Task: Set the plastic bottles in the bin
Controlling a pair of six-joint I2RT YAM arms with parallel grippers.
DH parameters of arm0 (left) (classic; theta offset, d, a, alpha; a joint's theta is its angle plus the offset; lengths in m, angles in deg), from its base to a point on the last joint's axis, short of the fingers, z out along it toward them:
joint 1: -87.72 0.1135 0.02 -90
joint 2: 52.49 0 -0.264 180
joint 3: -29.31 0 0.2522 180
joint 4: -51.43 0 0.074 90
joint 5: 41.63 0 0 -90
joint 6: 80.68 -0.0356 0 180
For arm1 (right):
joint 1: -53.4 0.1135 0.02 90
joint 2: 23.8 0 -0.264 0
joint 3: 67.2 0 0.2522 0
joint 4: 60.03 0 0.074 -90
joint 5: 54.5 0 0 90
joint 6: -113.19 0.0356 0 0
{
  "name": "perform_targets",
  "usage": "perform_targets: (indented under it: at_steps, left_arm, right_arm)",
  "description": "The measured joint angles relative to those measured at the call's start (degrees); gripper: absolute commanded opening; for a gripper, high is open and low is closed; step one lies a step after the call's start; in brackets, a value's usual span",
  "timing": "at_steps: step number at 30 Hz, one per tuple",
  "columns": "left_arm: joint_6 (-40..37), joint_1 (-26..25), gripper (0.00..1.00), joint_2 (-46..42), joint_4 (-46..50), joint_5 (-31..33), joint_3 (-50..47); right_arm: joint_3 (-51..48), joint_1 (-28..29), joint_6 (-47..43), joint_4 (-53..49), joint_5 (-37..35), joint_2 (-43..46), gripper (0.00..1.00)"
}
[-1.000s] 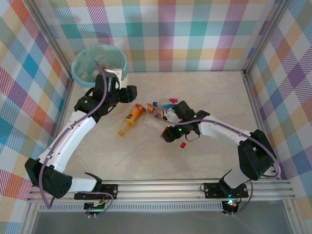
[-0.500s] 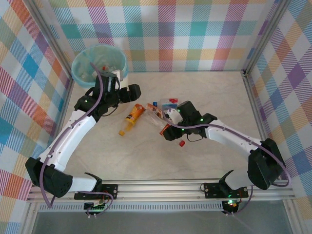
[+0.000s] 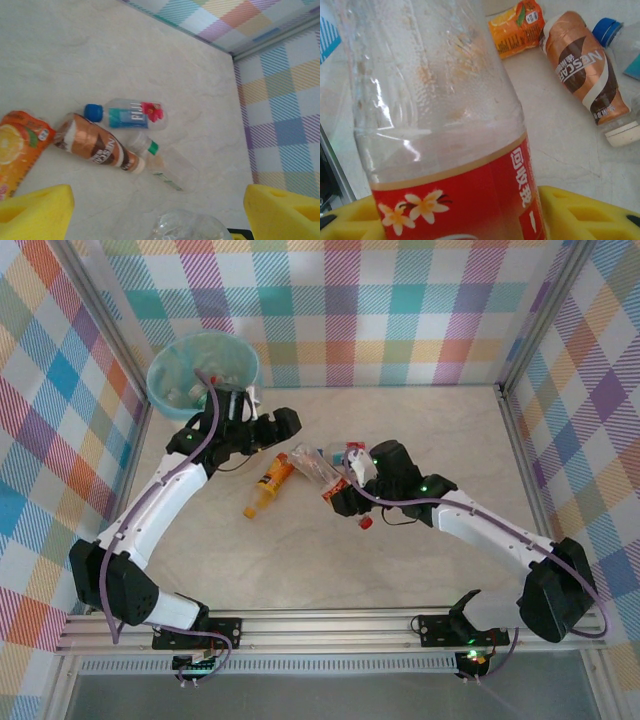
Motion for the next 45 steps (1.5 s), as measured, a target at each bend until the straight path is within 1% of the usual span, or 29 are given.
perform_targets:
  at_steps: [8,14,18,21,22,25,31,34,40,42,45]
  left_arm:
    - [1.2,0.0,0.85,3.2,-2.4,-11.3,0.0]
    - [1.3,-0.1,0.79,4.3,-3.5,-16.0,0.0]
    - [1.3,-0.4,0.78,5.1,-3.6,-18.9,1.0]
    - [1.3,-0.6,0.73,5.3,-3.6,-20.8,1.8]
    - [1.2,-0.7,0.72,5.3,-3.6,-21.2,1.9]
    - [0.9,-0.9,0.65,5.3,-3.6,-22.0,2.1]
    - [0.8,-1.0,0.47,5.3,-3.0,-21.9,2.6]
    - [0.7,-1.0,0.44,5.3,-2.1,-21.5,3.3]
    - [0.5,-1.0,0.37,5.3,-1.0,-20.4,4.3]
    - [0.2,-1.1,0.33,5.3,-0.5,-20.0,4.9]
    - [0.2,-1.1,0.32,5.3,0.0,-18.9,5.5]
  right_arm:
    - [2.4,0.0,1.7,1.0,0.0,-0.1,0.47]
    - [3.3,0.0,2.3,1.0,0.0,-0.5,0.47]
    - [4.7,0.0,2.6,1.0,0.0,-0.8,0.48]
    - [5.5,0.0,2.7,1.2,-0.2,-0.9,0.48]
    - [5.7,0.0,2.8,1.4,-0.3,-0.9,0.48]
    - [5.9,0.0,3.0,1.8,-0.2,-1.2,0.48]
    - [6.1,0.0,3.0,2.3,-0.2,-1.8,0.5]
    - [6.3,0.0,3.0,2.3,-0.2,-1.8,0.52]
    - [6.5,0.0,3.0,2.6,-0.2,-1.8,0.62]
    - [6.5,0.0,3.0,2.7,-0.2,-1.8,0.64]
    - [6.6,0.0,3.0,3.1,-0.2,-1.8,0.7]
